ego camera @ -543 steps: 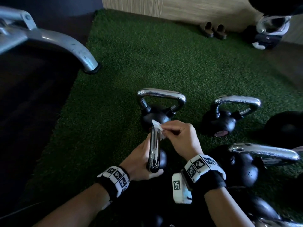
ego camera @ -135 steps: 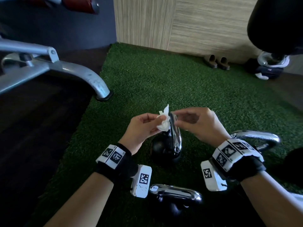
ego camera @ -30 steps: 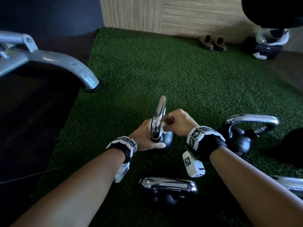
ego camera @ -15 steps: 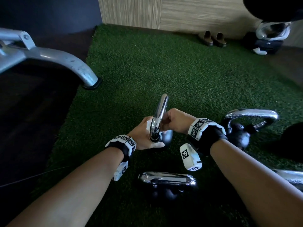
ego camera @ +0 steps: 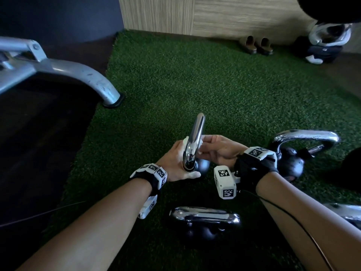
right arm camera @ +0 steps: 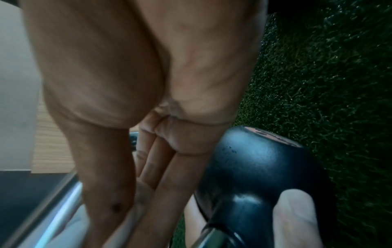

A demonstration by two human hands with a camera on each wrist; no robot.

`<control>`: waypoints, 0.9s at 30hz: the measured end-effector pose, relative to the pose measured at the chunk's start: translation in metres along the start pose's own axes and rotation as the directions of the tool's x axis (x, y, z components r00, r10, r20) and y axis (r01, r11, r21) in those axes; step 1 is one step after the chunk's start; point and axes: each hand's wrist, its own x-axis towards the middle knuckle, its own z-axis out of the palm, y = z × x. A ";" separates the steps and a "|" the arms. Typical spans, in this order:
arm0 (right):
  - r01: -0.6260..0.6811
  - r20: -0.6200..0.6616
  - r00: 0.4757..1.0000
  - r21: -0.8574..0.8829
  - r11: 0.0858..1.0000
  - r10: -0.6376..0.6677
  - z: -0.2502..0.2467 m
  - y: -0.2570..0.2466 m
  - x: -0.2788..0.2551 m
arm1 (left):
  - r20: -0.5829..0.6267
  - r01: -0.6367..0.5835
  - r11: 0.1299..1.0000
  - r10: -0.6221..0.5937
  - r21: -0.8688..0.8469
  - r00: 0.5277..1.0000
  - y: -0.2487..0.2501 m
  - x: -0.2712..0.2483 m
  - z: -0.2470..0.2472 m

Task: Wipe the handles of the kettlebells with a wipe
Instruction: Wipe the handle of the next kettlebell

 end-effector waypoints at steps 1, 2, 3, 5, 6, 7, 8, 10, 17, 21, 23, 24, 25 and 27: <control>-0.009 0.006 1.000 -0.010 1.000 0.009 0.000 0.001 0.001 | -0.003 -0.009 1.000 0.009 0.007 1.000 -0.001 0.000 0.000; -0.005 -0.010 1.000 -0.001 1.000 0.005 0.000 0.001 0.002 | -0.002 -0.002 1.000 0.002 0.014 1.000 -0.001 0.001 0.000; 0.017 -0.035 0.999 0.024 1.000 -0.016 0.000 0.000 0.005 | -0.001 0.013 1.000 -0.013 0.018 1.000 -0.001 0.001 0.000; 0.109 -0.127 0.987 0.086 0.990 -0.098 0.001 -0.004 0.010 | -0.004 0.052 0.998 -0.052 0.019 0.999 0.001 0.001 -0.001; 0.161 -0.189 0.972 0.121 0.979 -0.137 0.003 -0.006 0.011 | -0.005 0.067 0.998 -0.067 0.009 0.998 0.003 -0.001 -0.002; 0.209 -0.248 0.954 0.142 0.967 -0.170 0.005 -0.007 0.012 | -0.014 0.072 0.997 -0.073 -0.008 0.997 0.004 -0.002 -0.001; 0.237 -0.294 0.937 0.140 0.961 -0.188 0.005 -0.006 0.013 | -0.028 0.070 0.997 -0.070 -0.019 0.997 0.005 -0.004 -0.001; 0.273 -0.343 0.913 0.113 0.955 -0.220 0.007 -0.003 0.013 | -0.040 0.062 0.998 -0.063 -0.021 0.997 0.005 -0.006 -0.001; 0.232 -0.653 0.663 -0.285 0.930 -0.365 0.011 -0.006 0.025 | -0.012 0.058 0.998 -0.059 -0.010 0.998 0.008 -0.005 -0.002; 0.096 -0.747 0.442 -0.512 0.854 -0.497 0.018 -0.010 0.035 | -0.011 0.041 0.999 -0.042 -0.018 0.999 0.009 -0.006 -0.001; 0.031 -0.750 0.403 -0.561 0.827 -0.524 0.021 -0.012 0.037 | -0.018 0.041 0.999 -0.041 -0.012 0.999 0.008 -0.006 0.000; -0.009 -0.746 0.404 -0.582 0.813 -0.529 0.022 -0.013 0.037 | -0.024 0.047 0.999 -0.048 -0.025 0.999 0.008 -0.006 -0.001; -0.041 -0.741 0.406 -0.599 0.800 -0.535 0.023 -0.014 0.037 | -0.027 0.057 0.998 -0.058 -0.036 0.998 0.008 -0.005 0.000; -0.080 -0.736 0.407 -0.619 0.782 -0.541 0.025 -0.018 0.036 | -0.025 0.072 0.997 -0.073 -0.039 0.997 0.010 -0.006 -0.001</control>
